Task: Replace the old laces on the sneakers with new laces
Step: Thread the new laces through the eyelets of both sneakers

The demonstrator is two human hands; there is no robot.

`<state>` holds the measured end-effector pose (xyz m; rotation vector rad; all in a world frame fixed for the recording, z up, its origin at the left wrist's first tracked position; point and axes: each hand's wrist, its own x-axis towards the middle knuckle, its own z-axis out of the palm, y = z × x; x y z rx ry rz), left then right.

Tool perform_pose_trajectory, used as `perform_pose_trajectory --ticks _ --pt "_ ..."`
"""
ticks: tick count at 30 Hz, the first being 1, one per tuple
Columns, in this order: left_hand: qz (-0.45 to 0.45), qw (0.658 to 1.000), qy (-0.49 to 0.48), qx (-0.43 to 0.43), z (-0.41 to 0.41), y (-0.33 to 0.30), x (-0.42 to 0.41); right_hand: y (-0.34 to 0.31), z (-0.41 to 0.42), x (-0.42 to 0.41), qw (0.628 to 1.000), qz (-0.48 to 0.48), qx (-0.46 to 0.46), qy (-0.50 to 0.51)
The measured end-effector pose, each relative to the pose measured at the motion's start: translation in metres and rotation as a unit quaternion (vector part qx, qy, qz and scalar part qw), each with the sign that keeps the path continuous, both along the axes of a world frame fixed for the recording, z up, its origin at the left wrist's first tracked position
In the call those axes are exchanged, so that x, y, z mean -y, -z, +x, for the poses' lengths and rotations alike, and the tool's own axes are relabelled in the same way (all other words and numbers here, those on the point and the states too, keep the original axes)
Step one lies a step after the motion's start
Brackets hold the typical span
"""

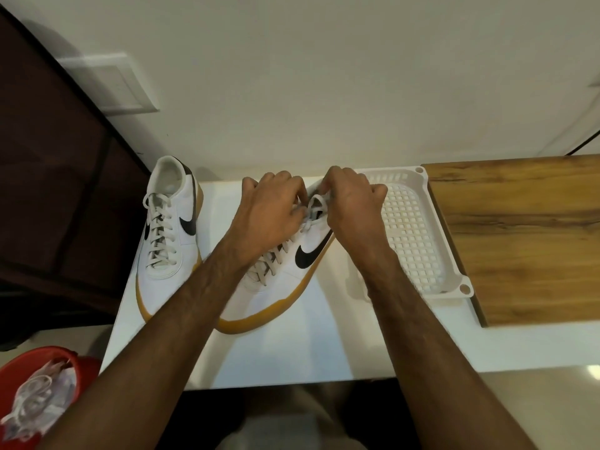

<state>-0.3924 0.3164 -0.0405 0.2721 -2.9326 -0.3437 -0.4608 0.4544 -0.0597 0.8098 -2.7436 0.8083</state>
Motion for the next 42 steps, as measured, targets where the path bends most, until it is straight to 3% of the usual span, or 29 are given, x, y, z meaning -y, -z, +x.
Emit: perform_pose_trajectory --ticks 3,9,13,15,17,19,21,23,26,31,34,39,42 --pt "0.071 0.997 0.029 0.018 0.000 -0.001 -0.002 0.001 -0.003 -0.003 0.994 -0.047 0.086 -0.045" --pt "0.321 0.944 0.037 -0.073 0.018 0.011 0.010 0.000 0.001 -0.008 0.972 0.153 0.087 -0.157" --pt "0.230 0.968 0.028 -0.092 0.027 0.024 0.028 -0.002 0.001 -0.006 0.990 0.084 -0.013 -0.113" --pt "0.224 0.970 0.015 -0.090 0.033 0.024 0.043 -0.003 0.001 -0.006 0.984 0.131 0.000 -0.121" --pt "0.271 0.962 0.020 -0.031 0.040 0.019 0.053 0.001 0.004 -0.007 0.967 0.194 0.059 -0.157" --pt "0.296 0.952 0.025 0.070 0.048 0.018 0.050 0.005 0.004 -0.012 0.963 0.191 0.080 -0.171" --pt "0.254 0.957 0.009 0.142 0.057 0.022 0.035 0.005 0.000 -0.015 0.968 0.170 0.073 -0.167" --pt "0.168 0.972 0.011 0.162 0.065 0.031 0.017 0.003 -0.002 -0.016 0.969 0.175 0.063 -0.164" --pt "0.096 0.985 0.018 0.142 0.073 0.046 0.004 0.001 0.000 -0.022 0.965 0.193 0.052 -0.172" --pt "0.238 0.964 -0.031 0.112 0.073 0.043 0.018 -0.007 -0.001 -0.038 0.961 0.172 0.062 -0.209" --pt "0.216 0.973 -0.042 0.071 0.079 0.034 0.026 -0.019 0.001 -0.036 0.969 0.123 0.029 -0.215" --pt "0.274 0.961 -0.040 0.007 0.097 0.017 0.031 -0.014 0.002 -0.032 0.976 0.064 0.017 -0.208" --pt "0.183 0.977 -0.074 -0.077 0.104 0.019 0.044 -0.006 0.001 -0.029 0.971 0.046 0.044 -0.230"
